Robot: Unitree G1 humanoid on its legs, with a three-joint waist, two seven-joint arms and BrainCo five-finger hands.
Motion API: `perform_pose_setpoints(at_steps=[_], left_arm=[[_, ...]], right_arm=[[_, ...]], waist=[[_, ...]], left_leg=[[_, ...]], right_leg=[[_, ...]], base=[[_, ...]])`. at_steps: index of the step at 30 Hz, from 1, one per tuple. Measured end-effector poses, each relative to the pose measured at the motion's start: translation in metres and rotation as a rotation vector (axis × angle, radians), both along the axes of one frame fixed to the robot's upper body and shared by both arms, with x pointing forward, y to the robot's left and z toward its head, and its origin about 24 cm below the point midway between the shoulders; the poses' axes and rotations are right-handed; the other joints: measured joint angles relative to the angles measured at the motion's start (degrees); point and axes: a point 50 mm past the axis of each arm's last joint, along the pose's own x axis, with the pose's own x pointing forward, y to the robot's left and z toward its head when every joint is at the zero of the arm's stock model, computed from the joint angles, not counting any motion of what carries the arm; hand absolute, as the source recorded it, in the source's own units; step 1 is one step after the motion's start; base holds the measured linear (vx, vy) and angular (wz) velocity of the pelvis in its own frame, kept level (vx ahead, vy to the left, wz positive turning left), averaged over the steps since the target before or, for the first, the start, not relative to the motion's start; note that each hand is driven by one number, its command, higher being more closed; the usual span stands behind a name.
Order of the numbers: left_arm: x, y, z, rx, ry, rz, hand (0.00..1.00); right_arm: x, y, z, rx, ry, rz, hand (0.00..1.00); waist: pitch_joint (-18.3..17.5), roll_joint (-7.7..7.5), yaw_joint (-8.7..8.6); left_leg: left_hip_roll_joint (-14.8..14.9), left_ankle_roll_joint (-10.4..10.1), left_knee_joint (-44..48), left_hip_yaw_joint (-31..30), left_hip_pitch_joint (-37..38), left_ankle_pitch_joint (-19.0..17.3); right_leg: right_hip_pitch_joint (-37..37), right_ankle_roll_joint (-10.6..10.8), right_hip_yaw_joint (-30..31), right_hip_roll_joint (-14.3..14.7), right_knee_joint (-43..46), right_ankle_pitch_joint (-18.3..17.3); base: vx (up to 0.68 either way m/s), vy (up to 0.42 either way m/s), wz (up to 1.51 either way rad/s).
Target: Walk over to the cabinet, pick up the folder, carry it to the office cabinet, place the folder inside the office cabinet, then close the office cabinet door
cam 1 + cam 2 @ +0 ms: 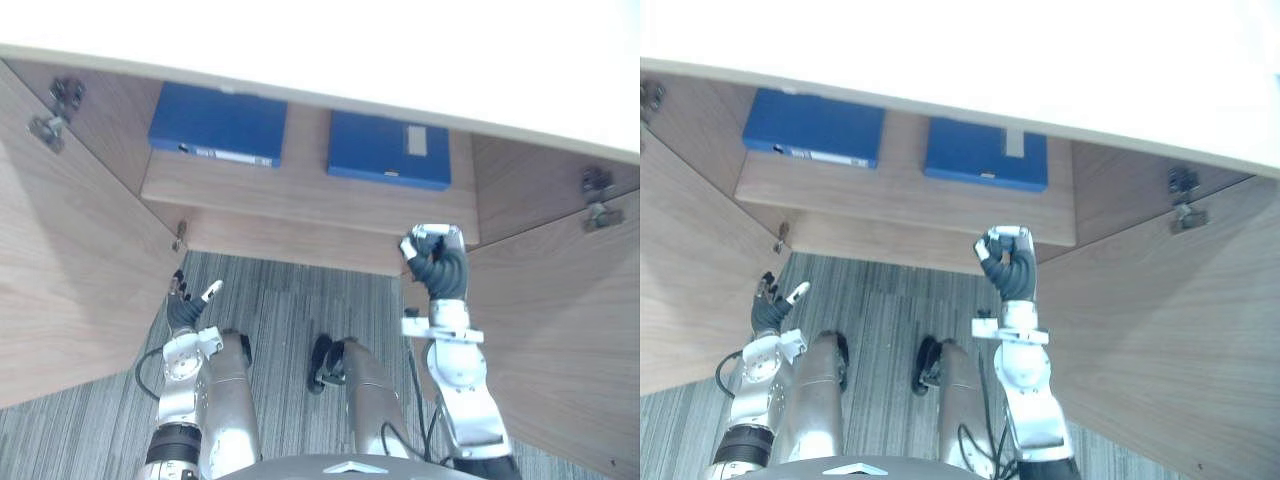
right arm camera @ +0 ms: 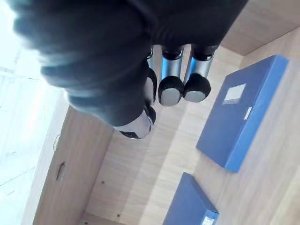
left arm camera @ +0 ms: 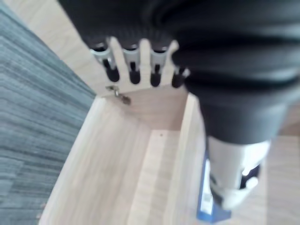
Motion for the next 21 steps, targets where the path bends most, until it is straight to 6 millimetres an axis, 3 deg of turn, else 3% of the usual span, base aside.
perform_pose_setpoints(at_steps=[1, 2, 3, 5, 12, 15, 21], left_arm=[[-0.011, -0.001, -0.009, 0.006, 0.048, -0.006, 0.0], [-0.014, -0.001, -0.013, 0.006, 0.066, -0.009, 0.0], [-0.021, -0.003, -0.02, 0.007, 0.103, -0.017, 0.0], [-0.03, -0.004, -0.028, 0.007, 0.145, -0.018, 0.0], [-0.053, -0.018, -0.064, -0.02, 0.337, -0.113, 0.0], [-0.061, -0.018, -0.075, -0.019, 0.403, -0.123, 0.0], [-0.074, -0.018, -0.087, -0.015, 0.488, -0.139, 0.0]], right_arm=[[-0.004, 0.0, -0.022, 0.021, 0.1, -0.019, 1.0], [-0.005, 0.0, -0.031, 0.03, 0.143, -0.028, 1.0], [-0.009, 0.001, -0.05, 0.045, 0.229, -0.042, 0.0], [-0.014, 0.004, -0.074, 0.054, 0.342, -0.057, 0.0], [-0.036, -0.006, -0.171, 0.051, 0.798, -0.138, 0.0], [-0.049, -0.014, -0.197, 0.048, 0.944, -0.174, 0.0], [-0.07, -0.024, -0.224, 0.094, 1.118, -0.245, 0.0]], waist=[[-1.3, 0.0, -0.23], [-1.9, 0.03, -0.36], [-3.0, 0.03, -0.44], [-4.7, 0.04, -0.75], [-7.4, 1.03, -2.54], [-8.2, 1.71, -2.71], [-9.4, 2.24, -2.81]], left_leg=[[0.2, 0.2, -2.3, 1.0, 3.1, 0.1], [0.3, 0.3, -3.3, 1.5, 4.4, 0.2], [0.3, 0.4, -5.6, 2.5, 6.9, 0.5], [0.3, 0.5, -8.8, 4.2, 10.6, 1.0], [-2.3, 0.4, -27.4, 10.0, 24.7, 8.0], [-4.0, 0.4, -34.2, 11.7, 28.6, 11.4], [-5.8, 0.7, -40.5, 13.0, 32.6, 14.5]], right_leg=[[2.9, 0.3, 0.3, 0.5, -3.1, 1.0], [4.1, 0.4, 0.3, 0.6, -4.4, 1.4], [6.4, 0.5, 0.5, 0.8, -7.0, 2.3], [9.4, 0.9, 1.4, 1.4, -10.9, 3.7], [21.6, 2.2, 5.1, 2.5, -31.2, 13.5], [25.0, 2.5, 6.4, 2.4, -38.7, 17.7], [27.9, 2.6, 7.8, 2.2, -44.2, 21.2]], base=[[0.13, 0.112, -0.21], [0.14, 0.106, -0.25], [0.08, 0.06, -0.17], [0.16, 0.086, -0.29], [0.09, 0.029, -0.27], [0.06, 0.011, -0.22], [-0.02, 0.014, -0.12]])
